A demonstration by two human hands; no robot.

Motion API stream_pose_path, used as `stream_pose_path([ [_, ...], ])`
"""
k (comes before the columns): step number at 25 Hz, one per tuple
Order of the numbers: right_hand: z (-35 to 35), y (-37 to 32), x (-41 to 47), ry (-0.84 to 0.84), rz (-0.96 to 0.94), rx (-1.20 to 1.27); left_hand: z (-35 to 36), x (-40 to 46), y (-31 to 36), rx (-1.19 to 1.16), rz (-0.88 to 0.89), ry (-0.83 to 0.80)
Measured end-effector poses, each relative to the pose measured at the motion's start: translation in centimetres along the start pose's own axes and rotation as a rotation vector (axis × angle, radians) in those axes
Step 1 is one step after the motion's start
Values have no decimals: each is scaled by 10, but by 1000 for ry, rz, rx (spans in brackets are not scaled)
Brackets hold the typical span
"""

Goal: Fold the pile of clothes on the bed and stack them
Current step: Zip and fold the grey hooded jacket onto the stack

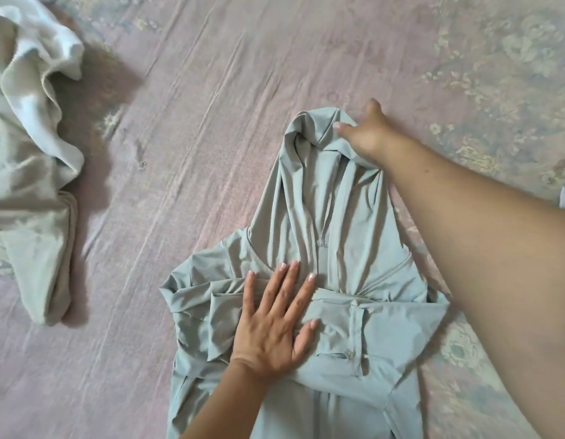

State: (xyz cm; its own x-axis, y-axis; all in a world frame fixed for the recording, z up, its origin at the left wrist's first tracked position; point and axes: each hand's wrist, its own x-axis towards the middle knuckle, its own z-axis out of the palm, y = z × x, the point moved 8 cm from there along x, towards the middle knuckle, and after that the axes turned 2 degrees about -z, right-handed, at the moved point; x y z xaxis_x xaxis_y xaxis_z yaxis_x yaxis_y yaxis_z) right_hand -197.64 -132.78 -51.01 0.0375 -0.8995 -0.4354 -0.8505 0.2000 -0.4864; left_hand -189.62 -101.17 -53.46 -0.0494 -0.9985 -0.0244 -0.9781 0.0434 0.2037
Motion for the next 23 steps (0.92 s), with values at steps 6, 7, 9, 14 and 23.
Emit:
stream_pose_path([
  [6,-1,-42,-19,58,-247,-307,3,8,-2,1,5,7],
  [7,-5,-53,-35,72,-377,-215,5,10,-3,-5,-10,-16],
  [9,-19,-66,-95,116,-651,-133,1,10,-7,-25,-59,-5],
  [14,0,-26,-310,371,-1242,-242,-63,-24,-52,-206,-314,342],
  [23,103,111,-377,-96,-880,-518,-37,-100,-9,135,336,15],
])
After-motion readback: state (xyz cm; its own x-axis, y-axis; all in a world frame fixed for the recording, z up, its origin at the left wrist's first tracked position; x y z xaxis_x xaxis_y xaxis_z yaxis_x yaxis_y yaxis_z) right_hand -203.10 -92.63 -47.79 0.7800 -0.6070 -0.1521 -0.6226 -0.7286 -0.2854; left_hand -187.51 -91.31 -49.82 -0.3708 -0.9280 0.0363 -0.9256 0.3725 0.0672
